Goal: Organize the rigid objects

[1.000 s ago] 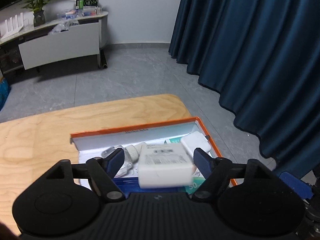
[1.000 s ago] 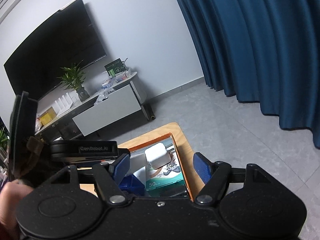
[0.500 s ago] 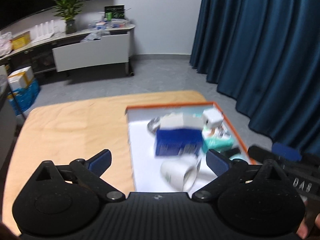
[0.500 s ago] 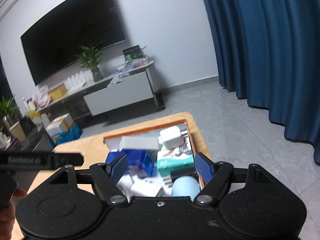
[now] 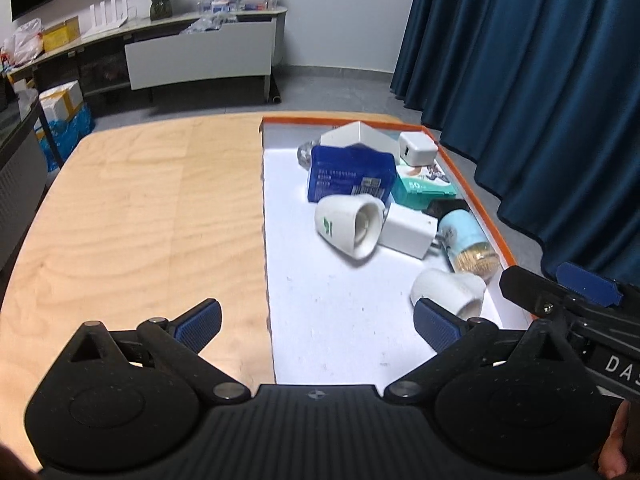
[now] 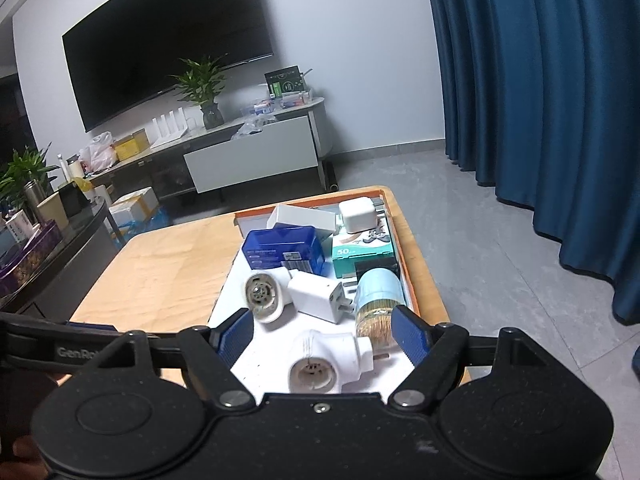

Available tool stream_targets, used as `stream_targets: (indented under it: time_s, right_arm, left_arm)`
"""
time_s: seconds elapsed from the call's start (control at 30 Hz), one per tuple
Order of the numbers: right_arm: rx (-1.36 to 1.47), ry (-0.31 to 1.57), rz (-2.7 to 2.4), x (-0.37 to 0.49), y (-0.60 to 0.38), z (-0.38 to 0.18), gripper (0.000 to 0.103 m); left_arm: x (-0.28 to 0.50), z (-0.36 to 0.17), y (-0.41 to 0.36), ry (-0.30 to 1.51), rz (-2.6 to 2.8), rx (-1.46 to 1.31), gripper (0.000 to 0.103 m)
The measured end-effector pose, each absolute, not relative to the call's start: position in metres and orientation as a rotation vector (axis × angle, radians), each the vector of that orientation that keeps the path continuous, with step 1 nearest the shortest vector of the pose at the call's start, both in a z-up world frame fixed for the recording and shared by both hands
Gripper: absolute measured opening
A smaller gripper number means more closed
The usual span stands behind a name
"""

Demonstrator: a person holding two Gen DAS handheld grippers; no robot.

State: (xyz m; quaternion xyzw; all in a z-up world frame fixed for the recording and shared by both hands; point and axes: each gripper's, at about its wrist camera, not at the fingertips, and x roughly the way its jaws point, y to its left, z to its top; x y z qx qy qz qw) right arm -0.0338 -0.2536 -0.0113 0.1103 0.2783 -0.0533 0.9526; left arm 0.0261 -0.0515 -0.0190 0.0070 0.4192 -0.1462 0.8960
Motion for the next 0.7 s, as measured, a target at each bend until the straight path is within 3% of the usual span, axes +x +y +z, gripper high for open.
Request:
stream_targets:
  time_s: [0.7]
  right_arm:
    - [0.207,0.561,-0.129,-0.051,-0.242,-0.005,0.090]
  left_arm:
    - [-0.001,-0.016,-0.050,0.830,-0.311,0.028,0.103]
